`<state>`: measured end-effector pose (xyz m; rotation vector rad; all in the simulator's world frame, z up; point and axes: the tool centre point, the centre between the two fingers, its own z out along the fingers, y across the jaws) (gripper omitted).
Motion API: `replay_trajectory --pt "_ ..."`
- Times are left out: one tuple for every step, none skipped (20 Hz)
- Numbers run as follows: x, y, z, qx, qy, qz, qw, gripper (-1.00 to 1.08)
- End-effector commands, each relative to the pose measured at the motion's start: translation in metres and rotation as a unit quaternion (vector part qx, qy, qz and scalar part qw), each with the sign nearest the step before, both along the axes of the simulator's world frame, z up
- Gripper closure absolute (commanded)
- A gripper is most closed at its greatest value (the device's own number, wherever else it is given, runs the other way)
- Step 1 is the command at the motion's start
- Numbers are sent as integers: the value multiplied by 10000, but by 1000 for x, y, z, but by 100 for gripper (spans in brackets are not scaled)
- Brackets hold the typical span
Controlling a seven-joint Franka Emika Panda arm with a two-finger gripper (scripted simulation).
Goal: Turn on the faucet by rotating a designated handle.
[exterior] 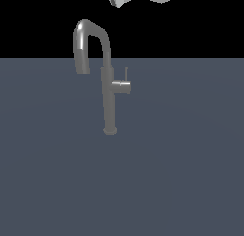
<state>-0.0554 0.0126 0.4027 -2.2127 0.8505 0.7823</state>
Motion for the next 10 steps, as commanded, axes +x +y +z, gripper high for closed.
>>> replay_trajectory --pt "13 -4 -9 262 211 -285 9990 108" --pt "18 -5 -13 365 295 -397 9981 108" --pt "23 -6 -17 467 378 -509 9969 108" --pt "28 -8 -21 570 461 -621 9954 108" --pt "32 -9 -26 672 545 -733 9935 108" --pt "37 -11 -30 775 628 -845 9914 108" --pt "41 -12 -35 877 712 -957 9890 108" --pt "45 -14 -39 979 795 -1069 9862 108" --pt "49 -15 -44 1082 879 -1181 9832 108" --pt "53 -17 -49 1184 963 -1293 9798 108"
